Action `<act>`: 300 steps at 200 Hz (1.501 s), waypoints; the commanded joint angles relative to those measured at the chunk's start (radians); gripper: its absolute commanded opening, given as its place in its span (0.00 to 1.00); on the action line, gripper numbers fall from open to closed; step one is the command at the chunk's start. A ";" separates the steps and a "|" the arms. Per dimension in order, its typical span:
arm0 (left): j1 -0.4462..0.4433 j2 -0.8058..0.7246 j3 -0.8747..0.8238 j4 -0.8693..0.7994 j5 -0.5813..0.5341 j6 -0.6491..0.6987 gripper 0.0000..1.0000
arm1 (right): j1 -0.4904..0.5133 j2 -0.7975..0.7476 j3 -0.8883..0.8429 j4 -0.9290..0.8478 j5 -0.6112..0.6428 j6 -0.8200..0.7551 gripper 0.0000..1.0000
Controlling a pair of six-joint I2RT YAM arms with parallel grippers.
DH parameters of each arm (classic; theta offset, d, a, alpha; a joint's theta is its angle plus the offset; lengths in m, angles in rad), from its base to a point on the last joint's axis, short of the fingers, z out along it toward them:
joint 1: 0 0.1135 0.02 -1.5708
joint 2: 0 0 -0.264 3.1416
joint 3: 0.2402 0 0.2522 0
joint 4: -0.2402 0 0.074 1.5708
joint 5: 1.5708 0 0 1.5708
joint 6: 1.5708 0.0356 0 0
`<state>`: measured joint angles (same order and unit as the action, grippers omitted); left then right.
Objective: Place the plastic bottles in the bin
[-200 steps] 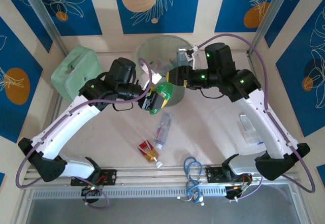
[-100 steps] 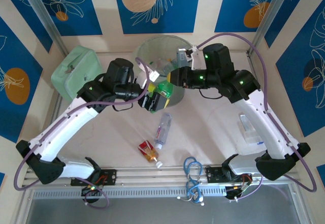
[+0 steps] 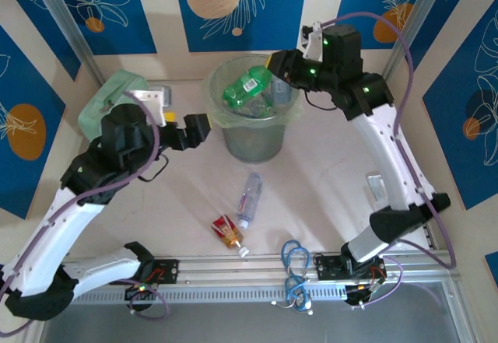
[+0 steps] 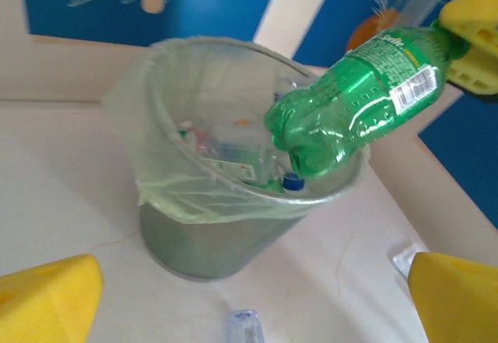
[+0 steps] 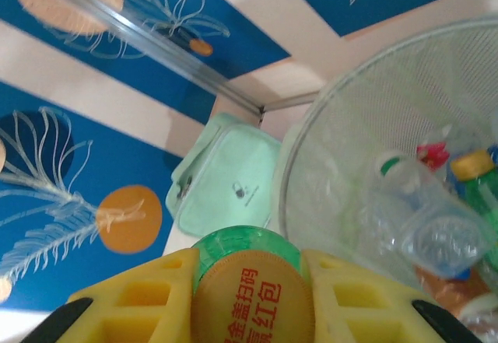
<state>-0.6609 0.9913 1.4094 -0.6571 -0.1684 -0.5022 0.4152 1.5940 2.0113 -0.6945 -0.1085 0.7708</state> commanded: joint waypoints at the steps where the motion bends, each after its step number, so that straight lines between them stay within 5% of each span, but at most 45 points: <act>1: 0.018 -0.020 -0.067 -0.070 -0.099 -0.114 1.00 | -0.031 0.074 0.074 0.053 0.015 0.046 0.29; 101: 0.080 -0.084 -0.254 -0.001 -0.004 -0.294 0.99 | -0.116 0.460 0.474 -0.057 -0.067 0.092 0.30; 120: 0.082 -0.102 -0.312 0.040 0.032 -0.338 0.98 | -0.116 0.472 0.454 -0.055 -0.045 0.100 0.39; 145: 0.082 -0.095 -0.334 0.022 0.051 -0.369 0.96 | -0.118 0.472 0.420 -0.037 -0.017 0.110 0.62; 185: 0.081 -0.096 -0.361 0.028 0.088 -0.391 0.92 | -0.129 0.465 0.444 -0.058 -0.005 0.109 0.68; 245: 0.082 -0.091 -0.418 -0.063 0.116 -0.478 0.88 | -0.061 0.306 0.382 -0.129 0.030 -0.025 0.67; 300: 0.081 -0.110 -0.579 -0.117 0.168 -0.730 0.81 | 0.107 -0.085 -0.136 -0.065 0.109 -0.144 0.67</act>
<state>-0.5888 0.8978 0.8997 -0.7307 -0.0586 -1.0866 0.4725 1.6539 2.0514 -0.7746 -0.0422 0.6991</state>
